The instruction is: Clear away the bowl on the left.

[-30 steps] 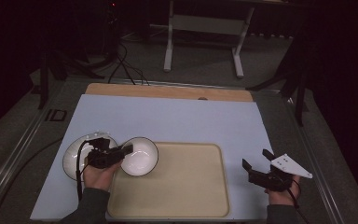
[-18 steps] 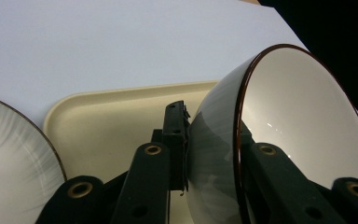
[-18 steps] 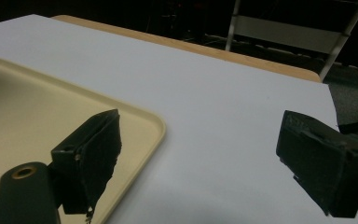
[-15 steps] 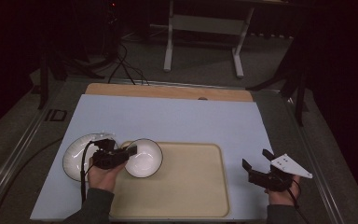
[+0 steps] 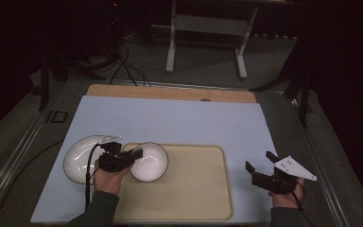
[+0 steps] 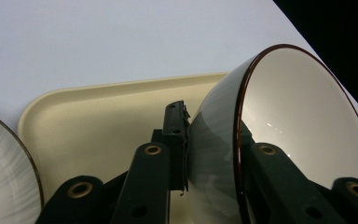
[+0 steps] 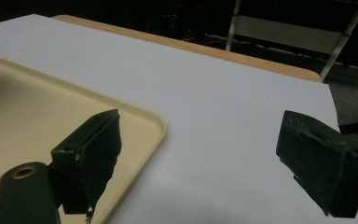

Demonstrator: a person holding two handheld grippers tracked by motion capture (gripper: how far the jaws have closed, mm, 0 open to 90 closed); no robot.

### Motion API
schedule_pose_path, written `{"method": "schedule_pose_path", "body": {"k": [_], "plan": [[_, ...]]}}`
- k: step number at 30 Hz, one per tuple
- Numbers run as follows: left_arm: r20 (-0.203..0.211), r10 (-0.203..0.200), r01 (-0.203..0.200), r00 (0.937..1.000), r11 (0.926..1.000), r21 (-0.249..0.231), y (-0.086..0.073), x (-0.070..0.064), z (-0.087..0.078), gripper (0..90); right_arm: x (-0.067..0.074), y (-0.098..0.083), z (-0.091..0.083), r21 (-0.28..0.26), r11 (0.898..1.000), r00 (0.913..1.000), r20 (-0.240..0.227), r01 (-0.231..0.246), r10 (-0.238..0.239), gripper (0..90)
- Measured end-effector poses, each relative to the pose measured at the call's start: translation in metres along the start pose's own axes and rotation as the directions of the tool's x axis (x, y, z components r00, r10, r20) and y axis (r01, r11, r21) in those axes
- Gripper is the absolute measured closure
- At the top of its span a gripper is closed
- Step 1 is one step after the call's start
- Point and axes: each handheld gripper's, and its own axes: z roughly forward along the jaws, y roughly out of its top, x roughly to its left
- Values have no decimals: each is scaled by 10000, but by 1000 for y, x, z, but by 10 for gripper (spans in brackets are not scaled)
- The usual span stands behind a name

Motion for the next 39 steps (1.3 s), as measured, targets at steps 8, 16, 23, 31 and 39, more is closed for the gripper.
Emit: {"method": "schedule_pose_path", "body": {"k": [8, 16, 23, 31, 39], "plan": [[13, 42, -42, 10000, 10000, 28, -2, -2, 4, 774, 0, 0, 0, 3, 10000, 10000, -3, -2, 2, 135], [54, 51, -52, 10000, 9999, 89, -3, -4, 7, 774, 0, 0, 0, 6, 10000, 10000, -6, 13, -13, 135], [109, 123, -125, 9999, 9997, 188, -4, -6, 11, 772, 0, 0, 0, 3, 10000, 10000, -2, 19, -19, 135], [176, 205, -210, 9996, 9994, 270, -5, -8, 14, 771, 0, 0, 0, 9, 10000, 10000, -1, 9, -9, 135], [218, 283, -291, 9994, 9988, 391, -7, -12, 19, 771, 0, 0, 0, 8, 10000, 10000, -6, 34, -34, 135]]}}
